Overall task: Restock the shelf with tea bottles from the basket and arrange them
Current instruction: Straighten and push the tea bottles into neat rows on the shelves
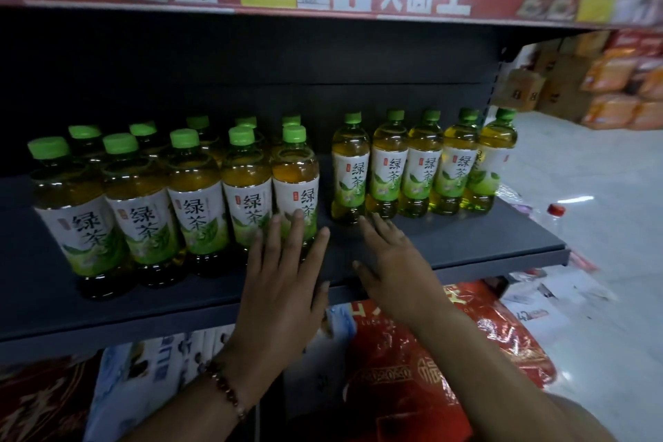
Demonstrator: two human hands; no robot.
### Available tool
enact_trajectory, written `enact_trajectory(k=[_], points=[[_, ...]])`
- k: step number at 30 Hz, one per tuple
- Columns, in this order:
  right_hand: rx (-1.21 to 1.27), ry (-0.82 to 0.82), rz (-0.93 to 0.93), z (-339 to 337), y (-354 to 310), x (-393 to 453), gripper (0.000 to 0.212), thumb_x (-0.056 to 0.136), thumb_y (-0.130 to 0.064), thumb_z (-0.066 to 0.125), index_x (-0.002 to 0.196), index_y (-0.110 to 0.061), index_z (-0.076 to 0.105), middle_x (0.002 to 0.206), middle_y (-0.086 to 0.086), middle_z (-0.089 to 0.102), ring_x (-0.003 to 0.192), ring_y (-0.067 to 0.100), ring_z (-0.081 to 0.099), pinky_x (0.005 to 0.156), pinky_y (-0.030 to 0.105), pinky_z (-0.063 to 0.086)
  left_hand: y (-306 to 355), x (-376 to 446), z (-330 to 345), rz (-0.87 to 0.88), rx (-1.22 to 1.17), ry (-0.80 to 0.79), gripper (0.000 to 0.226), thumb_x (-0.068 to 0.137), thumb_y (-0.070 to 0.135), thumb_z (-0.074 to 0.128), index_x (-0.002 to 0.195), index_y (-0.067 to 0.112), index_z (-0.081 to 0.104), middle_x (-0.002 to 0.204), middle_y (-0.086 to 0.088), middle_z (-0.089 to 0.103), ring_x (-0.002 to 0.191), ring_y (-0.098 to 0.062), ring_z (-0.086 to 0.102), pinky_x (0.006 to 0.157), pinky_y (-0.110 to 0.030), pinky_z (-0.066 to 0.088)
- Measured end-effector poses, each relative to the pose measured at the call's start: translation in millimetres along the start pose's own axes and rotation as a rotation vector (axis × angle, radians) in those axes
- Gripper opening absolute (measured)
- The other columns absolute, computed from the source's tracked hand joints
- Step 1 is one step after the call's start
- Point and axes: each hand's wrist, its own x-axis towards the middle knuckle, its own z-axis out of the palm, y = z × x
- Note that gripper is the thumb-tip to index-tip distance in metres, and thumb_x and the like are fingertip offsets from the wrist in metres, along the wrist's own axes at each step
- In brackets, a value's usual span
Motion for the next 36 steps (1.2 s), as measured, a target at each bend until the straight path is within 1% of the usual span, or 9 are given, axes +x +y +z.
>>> enact_trajectory(k=[7,9,11,13,17,22,27,32,36], points=[[0.035,-0.074,0.119,-11.2,1.8,-2.1,0.077,0.098,-0.033,0.054,0.158,-0.022,0.008,0.165,0.003,0.009,0.152,0.022,0.010,0.123,0.035,0.017,13.2,8.2,-12.8,-0.005,-0.039,0.006,0.078,0.084,0.037,0.071,0.151,0.014,0.039,0.161,-0.021,0.025,0.147,-0.045,0.019,0.116,-0.059,0.016],[0.163,-0.035,0.138,-8.1,4.9,9.9,0.072,0.096,-0.033,0.058,0.156,-0.025,0.019,0.161,0.002,0.025,0.145,0.021,0.030,0.116,0.037,0.032,12.8,10.4,-10.4,-0.007,-0.033,0.000,0.081,0.081,0.037,0.074,0.151,0.014,0.041,0.160,-0.021,0.026,0.146,-0.046,0.020,0.114,-0.060,0.018],[0.307,0.057,0.138,-0.3,10.4,27.1,0.058,0.094,-0.032,0.060,0.147,-0.028,0.037,0.145,-0.003,0.049,0.125,0.014,0.049,0.097,0.030,0.043,10.2,11.5,-4.9,-0.018,-0.020,-0.010,0.081,0.080,0.037,0.074,0.151,0.014,0.041,0.161,-0.021,0.024,0.147,-0.048,0.021,0.114,-0.061,0.018],[0.464,0.152,0.166,8.6,16.8,46.5,0.049,0.094,-0.029,0.063,0.140,-0.027,0.047,0.129,-0.012,0.056,0.114,0.004,0.050,0.089,0.022,0.038,7.0,13.2,1.2,-0.031,-0.002,-0.023,0.080,0.083,0.038,0.071,0.153,0.015,0.038,0.163,-0.019,0.019,0.148,-0.048,0.016,0.115,-0.062,0.018],[0.589,0.267,0.213,32.6,30.2,84.3,0.060,0.089,-0.031,0.070,0.142,-0.026,0.043,0.133,-0.007,0.060,0.122,0.013,0.054,0.094,0.024,0.042,1.1,15.3,12.7,-0.035,0.033,-0.032,0.074,0.089,0.037,0.063,0.155,0.017,0.034,0.166,-0.017,0.011,0.150,-0.046,0.008,0.116,-0.064,0.019],[0.420,0.353,0.268,57.3,29.0,109.6,0.070,0.083,-0.040,0.073,0.141,-0.019,0.039,0.136,0.005,0.053,0.126,0.025,0.050,0.098,0.042,0.048,-4.1,6.9,22.9,-0.023,0.076,-0.060,0.068,0.093,0.042,0.045,0.156,0.021,0.032,0.167,-0.012,0.005,0.152,-0.043,0.005,0.116,-0.060,0.014],[0.278,0.311,0.299,56.8,24.9,116.4,0.049,0.089,-0.031,0.069,0.127,-0.007,0.050,0.130,0.015,0.049,0.121,0.034,0.048,0.094,0.043,0.046,-5.7,7.6,22.7,-0.027,0.088,-0.057,0.067,0.093,0.045,0.038,0.156,0.022,0.031,0.167,-0.012,0.005,0.152,-0.041,0.003,0.118,-0.057,0.010],[0.382,0.228,0.279,48.0,29.1,100.8,0.055,0.085,-0.027,0.074,0.129,-0.008,0.048,0.132,0.014,0.050,0.125,0.031,0.047,0.103,0.043,0.043,-4.2,3.0,23.4,-0.026,0.063,-0.069,0.068,0.093,0.045,0.042,0.156,0.022,0.031,0.167,-0.013,0.005,0.152,-0.042,0.006,0.117,-0.055,0.009],[0.488,0.166,0.229,38.7,31.5,75.4,0.054,0.082,-0.031,0.076,0.126,-0.015,0.051,0.128,0.005,0.059,0.119,0.022,0.055,0.098,0.043,0.049,-4.5,0.4,19.3,-0.029,0.034,-0.076,0.070,0.092,0.046,0.045,0.156,0.022,0.029,0.167,-0.012,0.008,0.151,-0.041,0.009,0.117,-0.055,0.013]])
